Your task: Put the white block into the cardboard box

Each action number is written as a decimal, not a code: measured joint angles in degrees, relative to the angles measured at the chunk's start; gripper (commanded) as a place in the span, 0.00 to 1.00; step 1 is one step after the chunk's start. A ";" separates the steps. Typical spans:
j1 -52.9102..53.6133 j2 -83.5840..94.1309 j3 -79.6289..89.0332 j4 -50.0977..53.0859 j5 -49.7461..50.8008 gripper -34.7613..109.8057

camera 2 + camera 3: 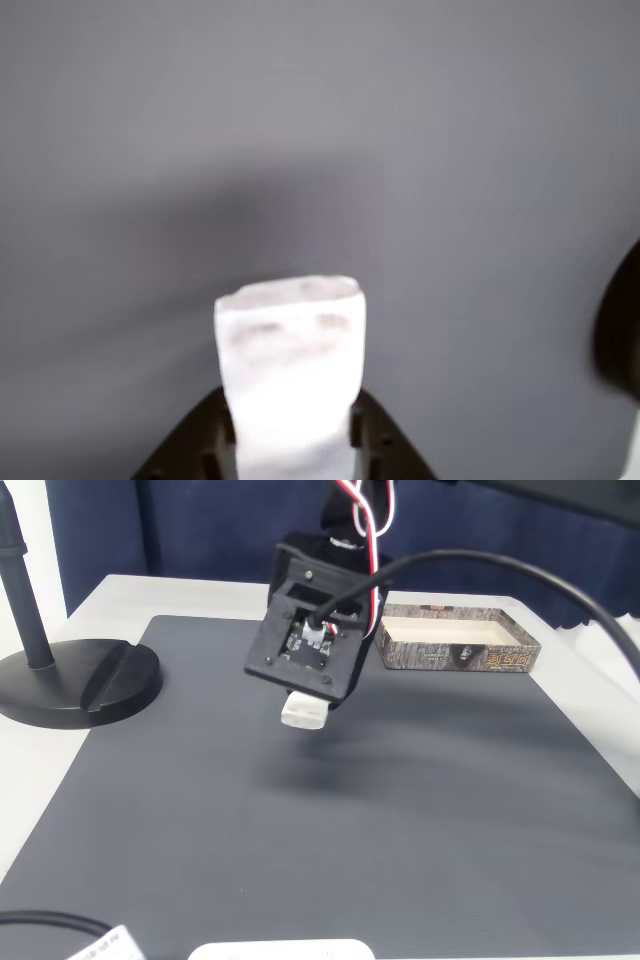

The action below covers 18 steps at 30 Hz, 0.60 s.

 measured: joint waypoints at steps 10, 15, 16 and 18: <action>2.02 9.93 8.70 0.53 -7.21 0.24; 2.72 12.30 12.48 0.62 -8.17 0.24; 2.81 12.30 12.92 0.62 -8.17 0.24; 2.99 12.39 13.45 0.53 -8.61 0.24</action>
